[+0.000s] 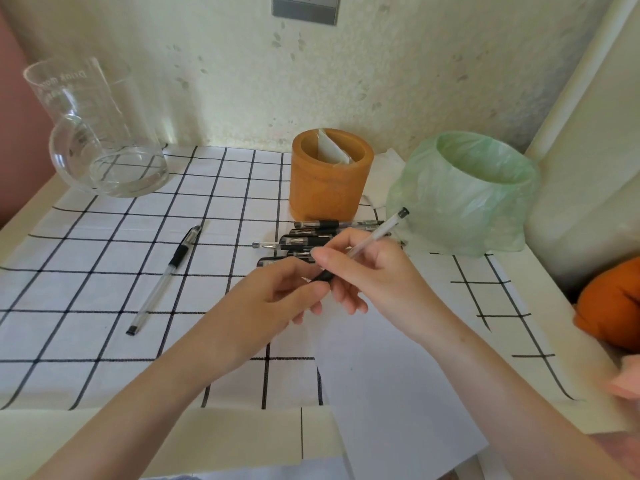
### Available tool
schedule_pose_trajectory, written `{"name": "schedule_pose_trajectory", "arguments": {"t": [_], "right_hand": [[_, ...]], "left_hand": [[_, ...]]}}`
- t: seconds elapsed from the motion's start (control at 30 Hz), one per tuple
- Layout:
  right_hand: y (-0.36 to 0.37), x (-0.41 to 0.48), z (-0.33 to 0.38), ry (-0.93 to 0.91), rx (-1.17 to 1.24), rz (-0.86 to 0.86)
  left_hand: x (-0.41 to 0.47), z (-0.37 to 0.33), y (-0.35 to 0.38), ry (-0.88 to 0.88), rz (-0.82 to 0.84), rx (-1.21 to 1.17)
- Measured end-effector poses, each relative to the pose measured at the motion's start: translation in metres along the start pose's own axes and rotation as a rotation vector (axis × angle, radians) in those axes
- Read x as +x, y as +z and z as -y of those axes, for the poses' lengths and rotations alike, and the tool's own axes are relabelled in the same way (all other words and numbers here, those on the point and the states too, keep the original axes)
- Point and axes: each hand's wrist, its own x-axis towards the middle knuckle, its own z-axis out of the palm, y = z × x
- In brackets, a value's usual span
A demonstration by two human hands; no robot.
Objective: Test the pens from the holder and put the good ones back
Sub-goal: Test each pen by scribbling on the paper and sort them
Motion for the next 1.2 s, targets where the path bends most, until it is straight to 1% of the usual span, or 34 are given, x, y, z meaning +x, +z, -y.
{"name": "schedule_pose_trajectory", "arguments": {"t": [0.1, 0.2, 0.27, 0.37, 0.43, 0.47, 0.53, 0.57, 0.63, 0.67, 0.77, 0.87, 0.97, 1.2], "right_hand": [[0.001, 0.001, 0.001, 0.03, 0.022, -0.033], [0.001, 0.001, 0.002, 0.064, 0.065, -0.03], [-0.001, 0.002, 0.002, 0.073, 0.118, -0.028], [-0.005, 0.001, 0.003, 0.073, 0.166, -0.033], [-0.007, 0.002, 0.004, 0.073, 0.165, -0.039], [-0.008, 0.002, 0.004, 0.072, 0.167, -0.055], [-0.014, 0.003, 0.003, 0.063, 0.203, -0.124], [-0.019, 0.004, 0.003, 0.055, 0.243, -0.17], [-0.033, 0.004, 0.004, 0.049, 0.319, -0.243], [-0.039, 0.004, 0.004, 0.054, 0.333, -0.263], [-0.046, 0.005, -0.003, 0.077, 0.242, -0.336], [-0.042, 0.01, -0.017, 0.1, 0.098, -0.454], [-0.039, 0.017, -0.032, 0.081, 0.017, -0.542], [-0.03, 0.029, -0.064, -0.002, -0.091, -0.665]], "left_hand": [[-0.002, 0.001, 0.009, 0.057, -0.064, 0.073], [-0.002, -0.001, 0.015, 0.105, -0.086, 0.097], [0.001, -0.002, 0.013, 0.131, -0.086, 0.062], [0.001, -0.007, 0.014, 0.141, -0.077, -0.073], [-0.002, -0.007, 0.016, 0.159, -0.082, -0.047], [-0.003, -0.006, 0.016, 0.134, -0.083, -0.02], [-0.005, -0.002, 0.014, 0.023, -0.094, 0.098], [-0.006, 0.001, 0.012, -0.019, -0.109, 0.211], [-0.006, 0.006, 0.01, -0.022, -0.127, 0.469], [-0.007, 0.007, 0.01, -0.002, -0.105, 0.567], [-0.007, 0.013, 0.014, 0.012, 0.032, 0.763], [-0.007, 0.017, 0.017, -0.027, 0.122, 0.865], [-0.006, 0.019, 0.019, -0.037, 0.13, 0.903], [-0.005, 0.022, 0.019, -0.021, 0.133, 0.917]]}}
